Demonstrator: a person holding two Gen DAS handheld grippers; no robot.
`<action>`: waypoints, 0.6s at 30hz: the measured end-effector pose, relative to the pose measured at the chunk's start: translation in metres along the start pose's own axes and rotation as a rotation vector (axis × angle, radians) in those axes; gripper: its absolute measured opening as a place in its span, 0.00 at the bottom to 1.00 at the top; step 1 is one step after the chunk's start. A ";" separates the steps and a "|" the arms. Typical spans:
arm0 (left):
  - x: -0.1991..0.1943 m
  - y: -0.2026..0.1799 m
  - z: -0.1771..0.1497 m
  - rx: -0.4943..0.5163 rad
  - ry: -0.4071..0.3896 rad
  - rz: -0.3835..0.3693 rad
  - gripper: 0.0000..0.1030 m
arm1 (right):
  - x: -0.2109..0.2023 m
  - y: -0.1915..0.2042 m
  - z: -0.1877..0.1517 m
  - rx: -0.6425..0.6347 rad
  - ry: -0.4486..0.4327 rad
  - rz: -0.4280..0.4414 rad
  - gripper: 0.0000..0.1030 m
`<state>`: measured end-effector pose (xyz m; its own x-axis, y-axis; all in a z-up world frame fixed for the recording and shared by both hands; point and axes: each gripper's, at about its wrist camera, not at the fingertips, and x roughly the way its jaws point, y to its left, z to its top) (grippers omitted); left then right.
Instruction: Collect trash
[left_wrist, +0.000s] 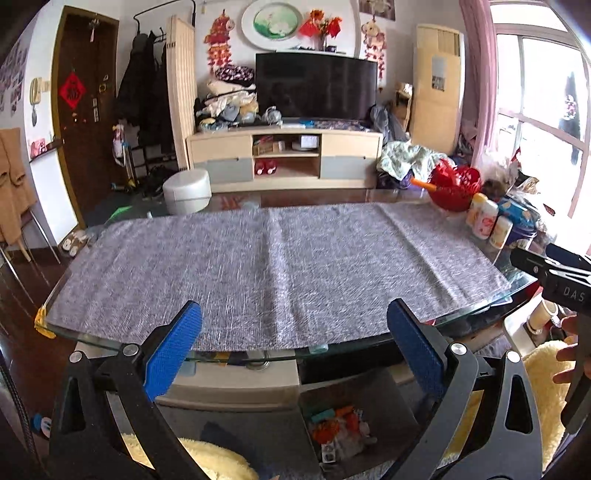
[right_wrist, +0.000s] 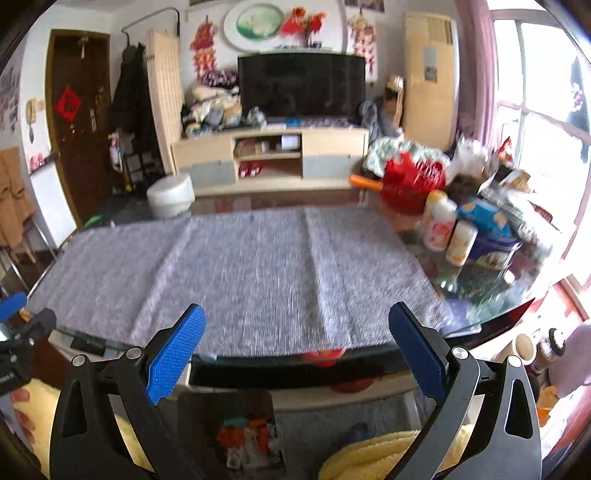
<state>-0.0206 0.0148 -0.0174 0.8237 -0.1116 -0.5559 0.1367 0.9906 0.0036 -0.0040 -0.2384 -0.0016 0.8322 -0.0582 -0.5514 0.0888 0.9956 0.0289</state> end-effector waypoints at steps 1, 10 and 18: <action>-0.003 -0.001 0.001 0.002 -0.008 0.005 0.92 | -0.004 0.001 0.001 -0.002 -0.012 -0.001 0.97; -0.024 -0.004 0.002 -0.007 -0.061 0.029 0.92 | -0.023 0.003 -0.001 0.004 -0.046 -0.029 0.97; -0.033 -0.004 0.004 -0.014 -0.087 0.043 0.92 | -0.020 0.009 -0.006 0.007 -0.029 -0.003 0.97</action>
<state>-0.0464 0.0138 0.0045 0.8735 -0.0750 -0.4810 0.0931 0.9956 0.0139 -0.0232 -0.2275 0.0043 0.8473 -0.0637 -0.5273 0.0952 0.9949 0.0329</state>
